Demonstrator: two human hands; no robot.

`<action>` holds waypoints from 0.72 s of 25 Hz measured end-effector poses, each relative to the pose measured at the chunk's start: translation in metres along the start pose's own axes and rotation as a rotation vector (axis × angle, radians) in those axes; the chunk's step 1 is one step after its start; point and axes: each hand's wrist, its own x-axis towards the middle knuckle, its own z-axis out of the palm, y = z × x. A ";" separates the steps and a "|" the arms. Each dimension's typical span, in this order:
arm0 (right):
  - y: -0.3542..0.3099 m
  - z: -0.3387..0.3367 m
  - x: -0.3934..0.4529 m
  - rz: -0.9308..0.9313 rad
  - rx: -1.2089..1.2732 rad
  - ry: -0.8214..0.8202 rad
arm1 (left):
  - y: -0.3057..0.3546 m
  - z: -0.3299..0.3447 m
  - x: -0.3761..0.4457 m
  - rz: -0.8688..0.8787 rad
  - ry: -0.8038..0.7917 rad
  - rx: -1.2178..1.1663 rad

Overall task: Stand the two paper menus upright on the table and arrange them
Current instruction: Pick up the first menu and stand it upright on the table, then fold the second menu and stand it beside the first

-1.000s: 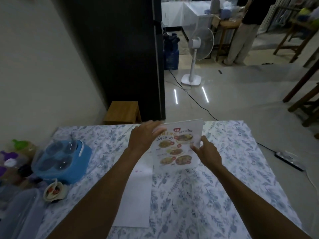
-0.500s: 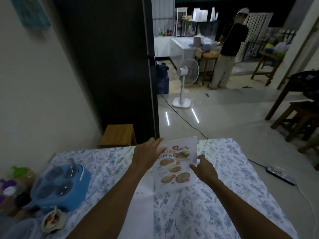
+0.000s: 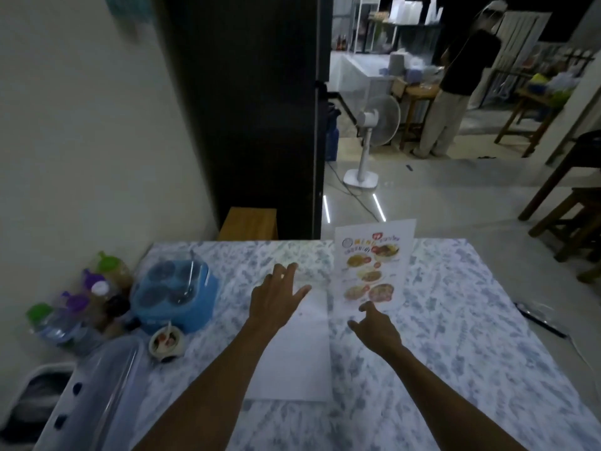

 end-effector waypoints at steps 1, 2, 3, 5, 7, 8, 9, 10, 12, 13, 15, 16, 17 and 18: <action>0.000 0.025 -0.010 0.001 -0.011 -0.048 | -0.019 0.010 -0.020 -0.061 -0.029 -0.020; 0.002 0.050 -0.021 0.001 -0.023 -0.093 | -0.037 0.020 -0.041 -0.124 -0.062 -0.044; 0.004 0.073 -0.033 0.018 -0.039 -0.128 | -0.053 0.029 -0.060 -0.179 -0.092 -0.066; 0.006 0.107 -0.054 0.072 -0.067 -0.158 | -0.076 0.042 -0.090 -0.266 -0.146 -0.078; 0.008 0.126 -0.062 0.109 -0.077 -0.162 | -0.093 0.055 -0.110 -0.360 -0.224 -0.098; 0.010 0.131 -0.063 0.119 -0.074 -0.145 | -0.098 0.061 -0.118 -0.416 -0.280 -0.119; 0.010 0.133 -0.063 0.128 -0.063 -0.115 | -0.101 0.068 -0.126 -0.463 -0.346 -0.151; 0.009 0.136 -0.063 0.135 -0.035 -0.087 | -0.103 0.077 -0.136 -0.487 -0.414 -0.190; 0.003 0.135 -0.061 0.190 0.074 -0.058 | -0.101 0.092 -0.151 -0.455 -0.483 -0.258; 0.000 0.134 -0.058 0.235 0.151 -0.056 | -0.098 0.096 -0.154 -0.455 -0.477 -0.291; -0.005 0.130 -0.058 0.297 0.266 -0.053 | -0.095 0.094 -0.151 -0.551 -0.427 -0.351; -0.004 0.128 -0.060 0.290 0.269 -0.037 | -0.094 0.089 -0.147 -0.598 -0.411 -0.360; -0.003 0.126 -0.063 0.280 0.270 -0.016 | -0.094 0.084 -0.143 -0.623 -0.402 -0.352; -0.005 0.122 -0.066 0.270 0.271 0.013 | -0.096 0.078 -0.138 -0.642 -0.385 -0.347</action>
